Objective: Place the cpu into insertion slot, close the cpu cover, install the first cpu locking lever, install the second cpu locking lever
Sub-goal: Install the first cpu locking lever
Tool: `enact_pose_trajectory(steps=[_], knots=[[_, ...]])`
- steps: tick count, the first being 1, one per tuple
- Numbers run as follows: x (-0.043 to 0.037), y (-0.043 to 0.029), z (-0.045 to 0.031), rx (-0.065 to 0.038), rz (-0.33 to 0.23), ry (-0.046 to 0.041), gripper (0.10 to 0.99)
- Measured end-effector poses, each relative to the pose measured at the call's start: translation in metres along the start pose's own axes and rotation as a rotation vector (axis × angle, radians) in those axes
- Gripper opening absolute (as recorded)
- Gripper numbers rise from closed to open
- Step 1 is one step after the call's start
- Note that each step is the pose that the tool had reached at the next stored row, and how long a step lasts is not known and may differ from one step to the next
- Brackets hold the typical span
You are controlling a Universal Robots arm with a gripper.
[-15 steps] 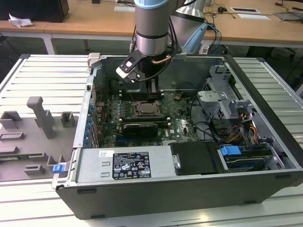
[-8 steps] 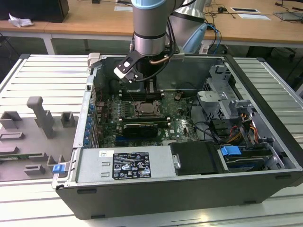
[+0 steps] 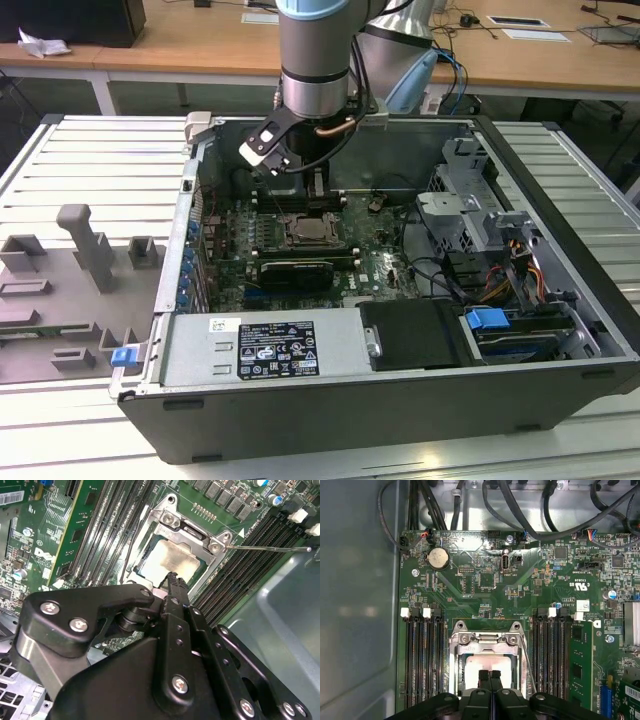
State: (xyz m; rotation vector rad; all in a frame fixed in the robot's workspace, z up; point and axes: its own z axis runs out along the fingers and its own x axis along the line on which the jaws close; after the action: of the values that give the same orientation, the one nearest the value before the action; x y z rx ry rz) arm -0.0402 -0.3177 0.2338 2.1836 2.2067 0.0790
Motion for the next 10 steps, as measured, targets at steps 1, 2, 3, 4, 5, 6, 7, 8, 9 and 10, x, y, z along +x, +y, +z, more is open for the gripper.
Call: enact_pose_trajectory(steps=[1, 2, 3, 4, 5, 6, 7, 8, 9, 10], knots=[[0.0, 0.0, -0.0003, 0.0, 0.0, -0.0003, 0.106], [0.0, 0.0, -0.0005, 0.0, 0.0, -0.0003, 0.106], [0.0, 0.0001, -0.0009, 0.0, 0.0, -0.0003, 0.106], [0.0, 0.0001, -0.0011, 0.0, 0.0, -0.0001, 0.106], [0.0, 0.0001, -0.001, 0.0, 0.0, 0.0, 0.106], [0.0, 0.0001, -0.0012, 0.0, 0.0, -0.0003, 0.106], [0.0, 0.0001, -0.0014, 0.0, 0.0, -0.0003, 0.106], [0.0, 0.0001, -0.0015, 0.0, 0.0, -0.0002, 0.106], [0.0, 0.0001, -0.0016, 0.0, 0.0, -0.0002, 0.106], [0.0, 0.0001, -0.0016, 0.0, 0.0, -0.0002, 0.106]])
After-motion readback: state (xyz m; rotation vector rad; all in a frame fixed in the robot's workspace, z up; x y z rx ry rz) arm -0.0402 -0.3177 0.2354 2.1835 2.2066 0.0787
